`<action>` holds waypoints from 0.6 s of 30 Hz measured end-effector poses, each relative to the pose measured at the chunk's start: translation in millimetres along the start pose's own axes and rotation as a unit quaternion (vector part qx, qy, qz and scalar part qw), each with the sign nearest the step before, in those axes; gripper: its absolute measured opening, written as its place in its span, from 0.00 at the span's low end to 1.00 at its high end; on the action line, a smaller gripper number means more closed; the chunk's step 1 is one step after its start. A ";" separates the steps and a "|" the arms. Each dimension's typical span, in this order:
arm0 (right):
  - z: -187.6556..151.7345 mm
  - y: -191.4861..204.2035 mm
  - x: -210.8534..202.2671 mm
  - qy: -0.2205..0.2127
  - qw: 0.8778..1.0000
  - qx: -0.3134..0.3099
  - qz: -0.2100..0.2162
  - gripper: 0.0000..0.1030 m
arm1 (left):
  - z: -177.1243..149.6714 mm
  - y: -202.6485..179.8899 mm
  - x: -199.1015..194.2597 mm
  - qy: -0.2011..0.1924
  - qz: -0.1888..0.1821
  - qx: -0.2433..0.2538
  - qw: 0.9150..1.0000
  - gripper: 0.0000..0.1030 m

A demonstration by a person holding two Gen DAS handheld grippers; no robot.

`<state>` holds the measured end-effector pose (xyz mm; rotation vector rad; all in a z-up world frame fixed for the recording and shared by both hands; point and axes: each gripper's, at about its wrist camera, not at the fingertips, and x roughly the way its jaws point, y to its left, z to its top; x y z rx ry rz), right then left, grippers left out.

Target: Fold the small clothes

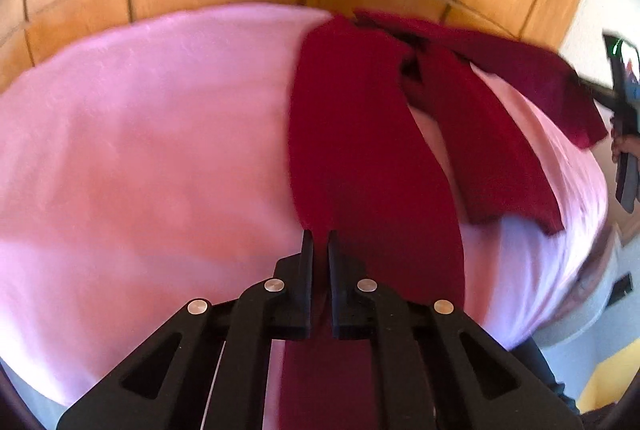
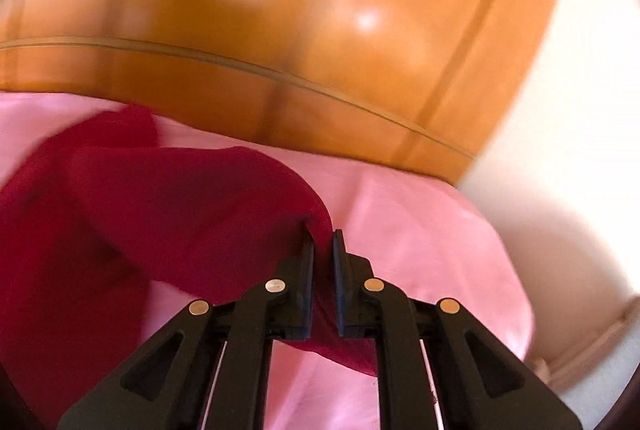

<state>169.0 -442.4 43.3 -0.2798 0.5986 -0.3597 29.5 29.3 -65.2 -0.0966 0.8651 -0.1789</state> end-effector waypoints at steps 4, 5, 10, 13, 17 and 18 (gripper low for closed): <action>5.0 -42.0 58.7 0.047 0.997 0.035 -0.041 0.07 | 41.5 50.8 -10.9 -0.035 0.049 -0.059 0.996 0.05; 5.4 -52.9 79.2 0.066 0.996 0.043 -0.051 0.07 | 55.9 68.3 -14.5 -0.049 0.081 -0.072 0.993 0.05; 12.2 -65.2 134.2 0.130 0.988 0.072 -0.041 0.09 | 123.6 134.9 -8.6 -0.075 0.183 -0.121 0.973 0.05; 8.8 -67.7 132.4 0.130 0.988 0.079 -0.027 0.51 | 155.6 153.1 0.4 -0.073 0.231 -0.149 0.959 0.21; -4.1 -65.3 79.6 0.106 0.991 0.081 0.017 0.68 | 165.6 142.7 -15.7 -0.120 0.223 -0.160 0.954 0.68; -11.1 -62.8 64.8 0.106 0.989 0.085 0.050 0.68 | 164.4 135.4 -15.9 -0.125 0.210 -0.158 0.957 0.68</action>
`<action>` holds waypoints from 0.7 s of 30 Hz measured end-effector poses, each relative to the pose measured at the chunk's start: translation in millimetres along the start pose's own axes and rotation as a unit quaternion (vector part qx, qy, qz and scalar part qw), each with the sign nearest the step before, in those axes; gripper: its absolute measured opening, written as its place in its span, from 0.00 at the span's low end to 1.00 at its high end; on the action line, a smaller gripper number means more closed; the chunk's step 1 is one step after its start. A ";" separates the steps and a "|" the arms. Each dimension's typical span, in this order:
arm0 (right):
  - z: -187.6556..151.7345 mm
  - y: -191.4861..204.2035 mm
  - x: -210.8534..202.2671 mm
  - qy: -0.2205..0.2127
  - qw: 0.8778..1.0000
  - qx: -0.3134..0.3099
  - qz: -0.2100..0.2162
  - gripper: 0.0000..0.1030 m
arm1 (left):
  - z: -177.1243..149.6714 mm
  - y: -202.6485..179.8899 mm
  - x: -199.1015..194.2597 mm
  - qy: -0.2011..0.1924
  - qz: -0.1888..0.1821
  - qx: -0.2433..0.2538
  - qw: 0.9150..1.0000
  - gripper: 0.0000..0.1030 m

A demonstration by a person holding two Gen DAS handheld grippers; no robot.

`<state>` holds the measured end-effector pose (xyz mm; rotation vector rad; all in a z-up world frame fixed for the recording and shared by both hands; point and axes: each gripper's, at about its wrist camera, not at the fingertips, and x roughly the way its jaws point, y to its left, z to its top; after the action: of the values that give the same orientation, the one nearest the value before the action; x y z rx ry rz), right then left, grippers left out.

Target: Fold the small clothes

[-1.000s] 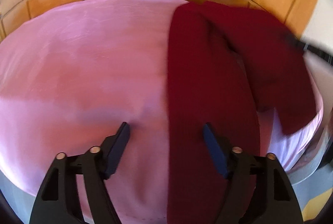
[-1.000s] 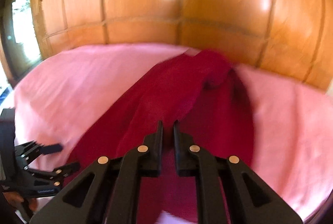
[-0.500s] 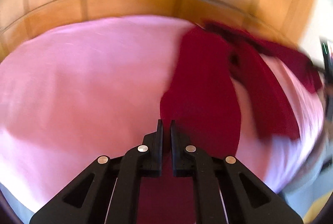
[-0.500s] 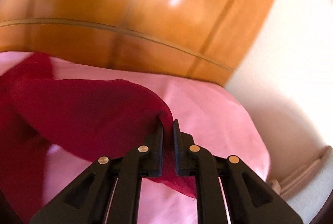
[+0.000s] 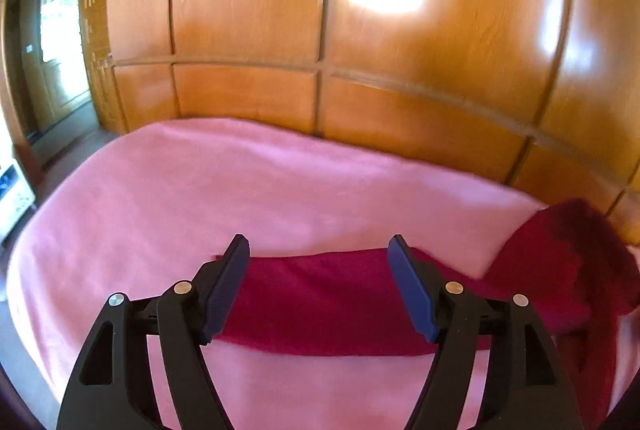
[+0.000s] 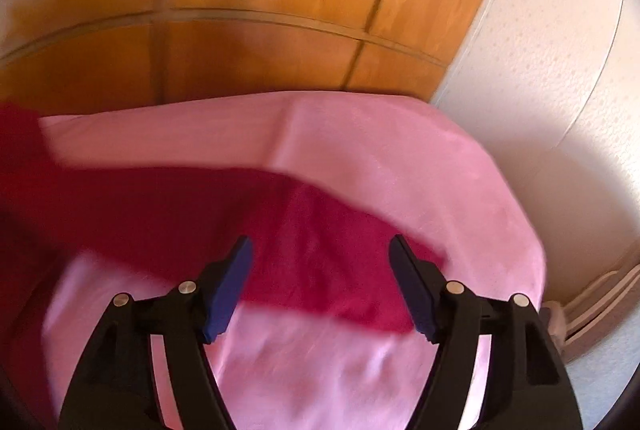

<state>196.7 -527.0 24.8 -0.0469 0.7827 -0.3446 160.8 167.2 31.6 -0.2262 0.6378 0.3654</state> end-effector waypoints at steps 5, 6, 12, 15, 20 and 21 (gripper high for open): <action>-67.4 44.5 -46.7 0.071 0.974 -0.022 0.216 0.65 | -53.1 -44.7 -2.5 0.063 -0.100 0.033 0.992 0.68; -83.2 57.8 -53.0 0.088 0.965 -0.029 0.247 0.63 | -63.6 -56.1 -0.3 0.078 -0.115 0.044 0.989 0.68; -143.4 113.7 -72.6 0.144 0.935 -0.076 0.316 0.25 | -125.1 -104.1 -5.6 0.152 -0.207 0.065 0.964 0.58; -131.6 95.6 -102.0 0.094 0.939 -0.076 0.321 0.07 | -141.1 -117.1 -11.7 0.176 -0.243 0.063 0.952 0.53; -78.8 5.7 -119.3 0.002 0.971 0.008 0.239 0.07 | -147.9 -136.8 -6.6 0.206 -0.287 0.031 0.935 0.46; -73.7 -12.6 -114.6 -0.003 0.977 0.025 0.213 0.07 | -149.3 -141.9 -5.2 0.211 -0.295 0.025 0.932 0.46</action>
<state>66.4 -495.8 52.8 0.1664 0.7555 0.0430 133.3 -10.7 -68.7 -0.4400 0.9615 -0.2903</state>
